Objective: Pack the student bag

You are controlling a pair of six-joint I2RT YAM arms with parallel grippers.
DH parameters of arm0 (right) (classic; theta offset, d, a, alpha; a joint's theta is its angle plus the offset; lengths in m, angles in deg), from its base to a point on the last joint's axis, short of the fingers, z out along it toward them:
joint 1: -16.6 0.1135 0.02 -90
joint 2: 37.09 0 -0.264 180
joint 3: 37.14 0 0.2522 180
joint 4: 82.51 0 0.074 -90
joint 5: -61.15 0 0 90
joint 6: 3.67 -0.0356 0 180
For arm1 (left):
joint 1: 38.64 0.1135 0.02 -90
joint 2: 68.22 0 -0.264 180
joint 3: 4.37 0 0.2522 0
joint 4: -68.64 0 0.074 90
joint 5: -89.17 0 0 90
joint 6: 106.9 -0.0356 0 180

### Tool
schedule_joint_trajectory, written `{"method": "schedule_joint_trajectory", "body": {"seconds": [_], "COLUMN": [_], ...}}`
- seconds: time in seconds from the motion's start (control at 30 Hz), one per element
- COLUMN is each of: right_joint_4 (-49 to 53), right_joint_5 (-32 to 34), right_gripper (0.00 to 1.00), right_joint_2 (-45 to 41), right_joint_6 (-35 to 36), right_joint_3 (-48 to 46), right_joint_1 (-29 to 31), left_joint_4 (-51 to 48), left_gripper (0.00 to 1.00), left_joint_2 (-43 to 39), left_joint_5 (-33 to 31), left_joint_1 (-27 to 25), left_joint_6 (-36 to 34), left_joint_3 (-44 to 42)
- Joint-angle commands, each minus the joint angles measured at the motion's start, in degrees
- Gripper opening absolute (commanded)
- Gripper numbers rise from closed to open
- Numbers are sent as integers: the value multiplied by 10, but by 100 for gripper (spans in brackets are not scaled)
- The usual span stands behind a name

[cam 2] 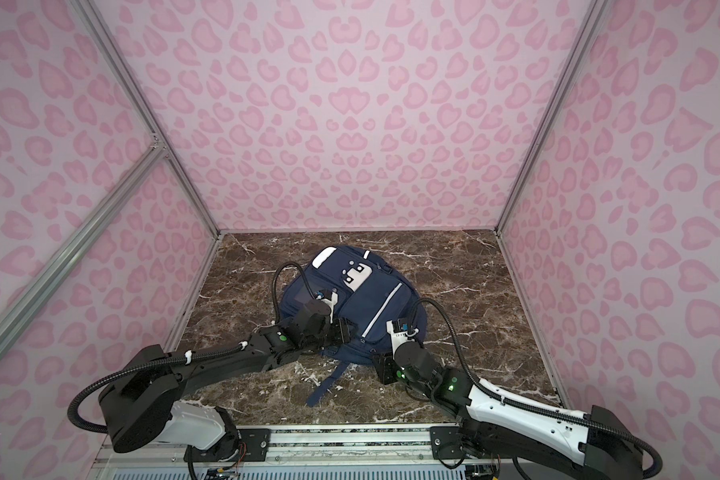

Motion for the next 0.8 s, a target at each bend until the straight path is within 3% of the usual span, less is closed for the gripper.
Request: {"method": "schedule_joint_trajectory", "body": {"seconds": [0.0, 0.23, 0.33, 0.57, 0.77], "right_joint_4": [-71, -90, -68, -79, -121], "right_joint_5": [48, 58, 96, 129, 147], "right_gripper": [36, 41, 42, 42, 28], "right_joint_2": [42, 166, 210, 244, 298], "right_joint_6": [-11, 10, -9, -21, 5], "right_joint_3": [6, 68, 88, 88, 107], "right_joint_1": [11, 11, 11, 14, 15], "left_joint_4": [36, 35, 33, 36, 44], "left_gripper": [43, 32, 30, 22, 15], "left_joint_2": [7, 10, 11, 22, 24], "left_joint_5": [0, 3, 0, 12, 25], "left_joint_1": [-1, -1, 0, 0, 1], "left_joint_6": [12, 17, 16, 17, 26], "left_joint_3": [5, -3, -6, -1, -6]}}
